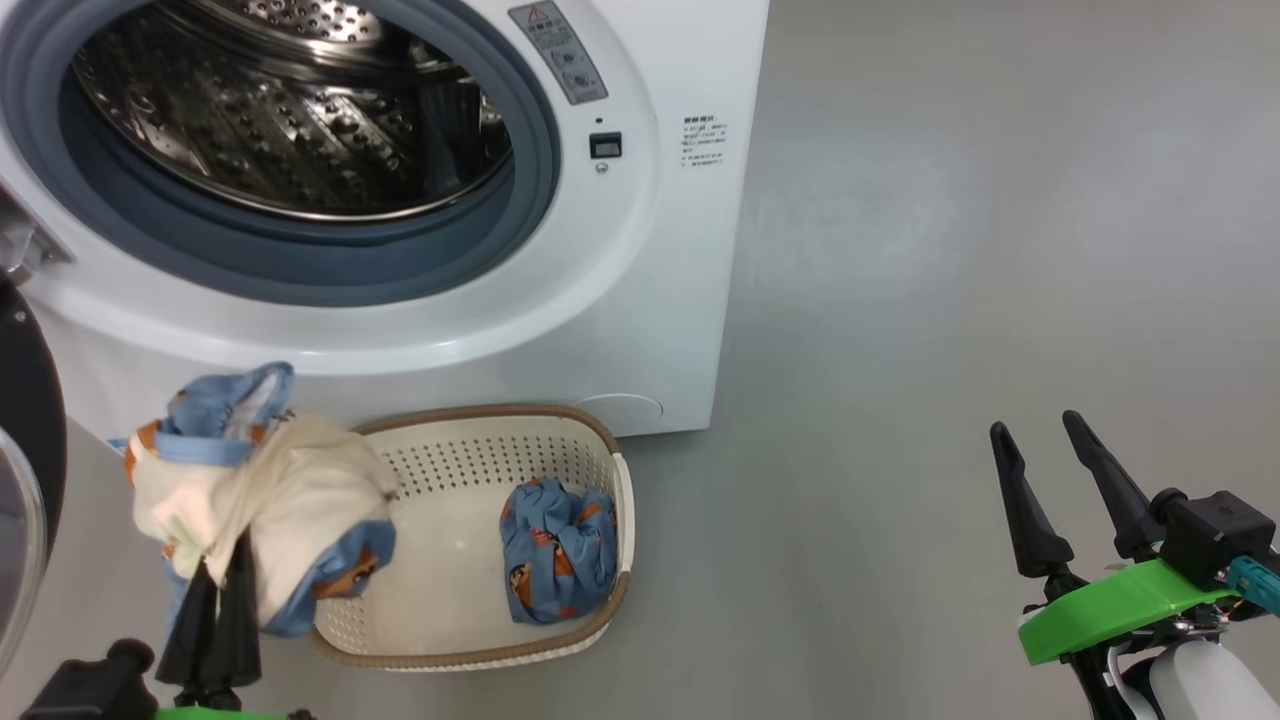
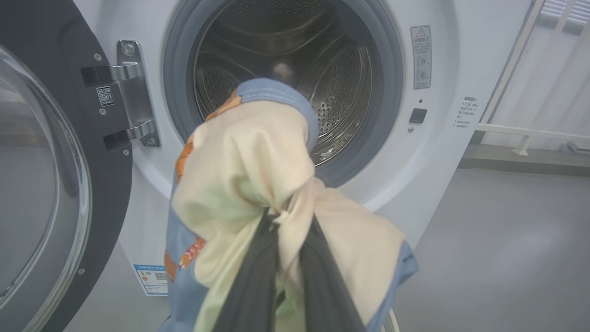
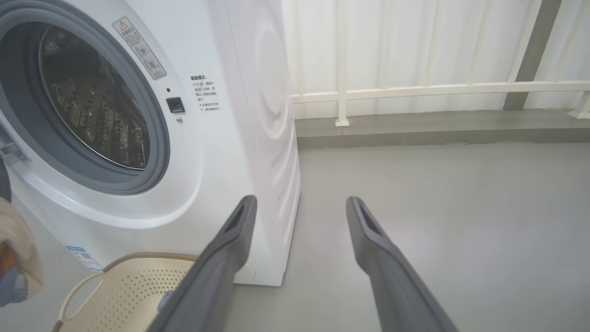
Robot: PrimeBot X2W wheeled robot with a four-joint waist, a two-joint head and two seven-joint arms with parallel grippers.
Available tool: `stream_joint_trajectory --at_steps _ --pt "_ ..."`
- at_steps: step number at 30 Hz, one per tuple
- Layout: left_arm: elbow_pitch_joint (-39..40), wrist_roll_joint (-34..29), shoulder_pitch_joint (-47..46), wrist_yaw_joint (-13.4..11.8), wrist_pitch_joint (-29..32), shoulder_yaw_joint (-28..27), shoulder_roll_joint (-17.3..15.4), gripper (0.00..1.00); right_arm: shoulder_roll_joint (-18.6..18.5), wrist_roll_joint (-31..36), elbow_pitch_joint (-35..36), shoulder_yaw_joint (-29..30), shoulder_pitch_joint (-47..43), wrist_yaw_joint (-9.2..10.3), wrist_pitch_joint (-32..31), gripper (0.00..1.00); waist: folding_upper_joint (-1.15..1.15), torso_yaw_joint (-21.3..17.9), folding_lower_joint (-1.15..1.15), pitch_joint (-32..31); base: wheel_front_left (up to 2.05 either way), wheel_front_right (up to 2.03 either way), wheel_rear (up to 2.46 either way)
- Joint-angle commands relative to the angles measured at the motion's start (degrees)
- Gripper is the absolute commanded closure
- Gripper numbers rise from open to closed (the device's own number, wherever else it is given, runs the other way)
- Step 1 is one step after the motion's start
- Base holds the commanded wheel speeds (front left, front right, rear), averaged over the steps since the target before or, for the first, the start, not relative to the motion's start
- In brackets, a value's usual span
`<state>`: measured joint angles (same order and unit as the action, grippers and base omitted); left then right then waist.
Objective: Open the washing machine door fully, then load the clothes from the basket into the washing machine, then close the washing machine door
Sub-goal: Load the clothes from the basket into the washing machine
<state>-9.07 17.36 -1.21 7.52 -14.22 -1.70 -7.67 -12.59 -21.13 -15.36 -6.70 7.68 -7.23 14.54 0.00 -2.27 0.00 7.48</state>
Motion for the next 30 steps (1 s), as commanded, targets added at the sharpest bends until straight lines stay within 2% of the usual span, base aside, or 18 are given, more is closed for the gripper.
stream_joint_trajectory --at_steps 1,7,14,23,30 --pt "2.17 -0.80 -2.86 -0.04 -0.78 -2.48 -0.74 1.00 -0.47 0.51 1.60 -0.44 1.39 -0.25 0.46 0.00 0.00 -0.06 0.00 1.19 0.00 0.00 0.00" --pt "2.44 -0.98 -7.63 -0.04 -0.78 -3.49 -0.77 1.00 0.22 0.81 2.15 -0.28 3.16 -0.25 0.46 0.00 0.00 -0.32 0.00 4.89 0.00 0.00 0.00" --pt "0.47 -0.22 -17.90 -0.04 -0.78 -4.30 -3.06 1.00 1.12 1.21 2.85 0.02 6.40 -0.25 0.46 0.00 0.00 -0.90 0.00 11.02 0.00 0.00 0.00" --pt "-7.81 0.59 -34.79 -0.03 -0.78 -3.21 -7.74 1.00 2.38 1.61 3.53 -0.29 11.77 -0.25 0.46 0.00 0.00 -2.65 0.00 18.86 0.00 0.00 0.00" --pt "-16.20 1.35 -45.01 -0.03 -0.78 -1.97 -10.80 1.00 3.67 1.91 3.84 -0.92 14.54 -0.25 0.46 0.00 0.00 -4.65 0.00 22.12 0.00 0.00 0.00"
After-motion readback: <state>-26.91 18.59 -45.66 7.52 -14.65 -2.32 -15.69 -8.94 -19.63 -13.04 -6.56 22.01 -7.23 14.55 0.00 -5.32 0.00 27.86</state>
